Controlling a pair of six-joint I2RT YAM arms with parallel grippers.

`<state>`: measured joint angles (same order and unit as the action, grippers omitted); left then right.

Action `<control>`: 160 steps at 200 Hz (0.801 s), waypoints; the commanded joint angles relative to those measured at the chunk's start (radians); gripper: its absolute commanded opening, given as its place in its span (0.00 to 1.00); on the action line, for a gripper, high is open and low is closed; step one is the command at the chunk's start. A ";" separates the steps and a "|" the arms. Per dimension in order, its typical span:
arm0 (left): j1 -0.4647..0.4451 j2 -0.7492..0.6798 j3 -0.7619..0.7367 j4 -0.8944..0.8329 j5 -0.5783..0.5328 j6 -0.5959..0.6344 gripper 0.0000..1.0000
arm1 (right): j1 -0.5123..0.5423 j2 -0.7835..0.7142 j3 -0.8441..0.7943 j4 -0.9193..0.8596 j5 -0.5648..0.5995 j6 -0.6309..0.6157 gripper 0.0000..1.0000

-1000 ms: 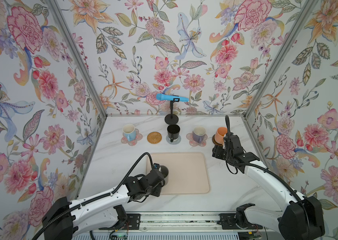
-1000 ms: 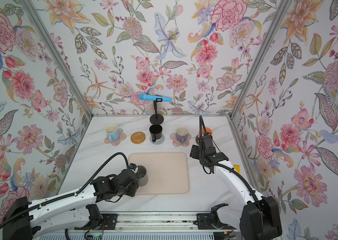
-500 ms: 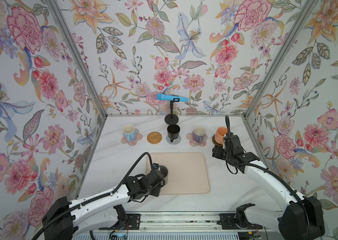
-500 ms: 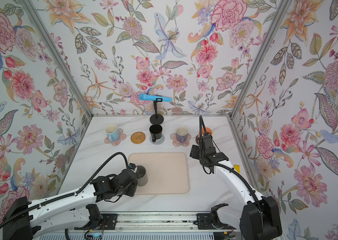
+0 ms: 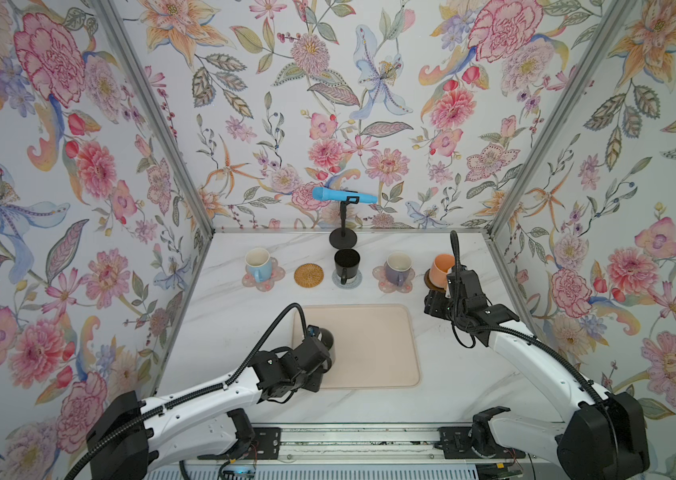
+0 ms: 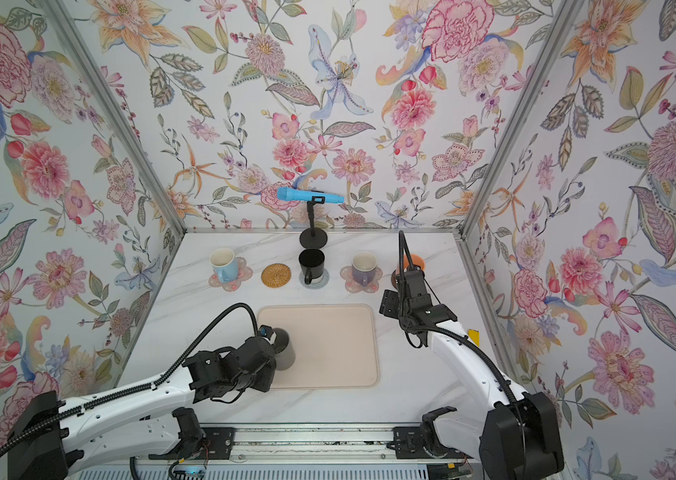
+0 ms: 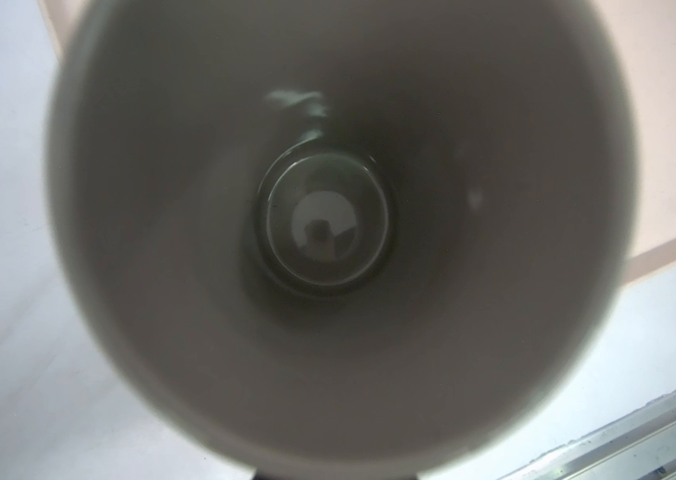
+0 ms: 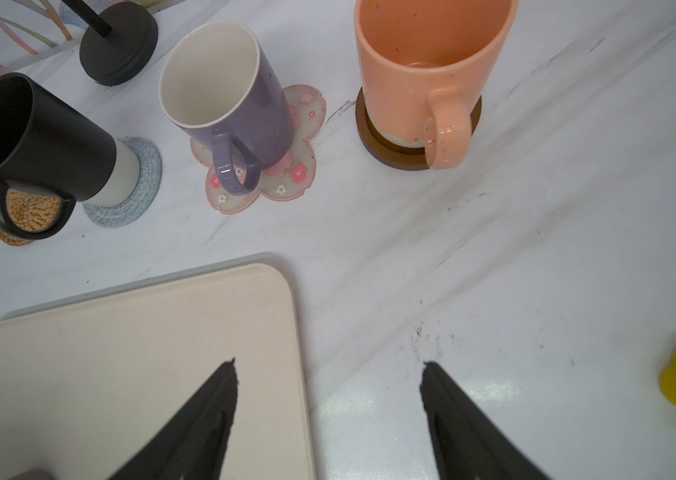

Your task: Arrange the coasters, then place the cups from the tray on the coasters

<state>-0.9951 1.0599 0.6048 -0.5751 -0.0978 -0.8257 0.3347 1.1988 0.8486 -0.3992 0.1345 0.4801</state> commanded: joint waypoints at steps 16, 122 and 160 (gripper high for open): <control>-0.009 0.015 0.044 -0.016 -0.051 0.021 0.08 | -0.005 0.008 0.021 0.001 -0.009 0.009 0.72; -0.009 0.065 0.114 -0.043 -0.101 0.060 0.00 | -0.005 0.008 0.017 0.000 -0.006 0.003 0.72; -0.009 0.060 0.126 -0.044 -0.112 0.063 0.00 | -0.005 0.007 0.015 0.000 -0.009 0.006 0.72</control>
<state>-0.9955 1.1233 0.6884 -0.6090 -0.1684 -0.7815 0.3347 1.1988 0.8486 -0.3992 0.1345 0.4801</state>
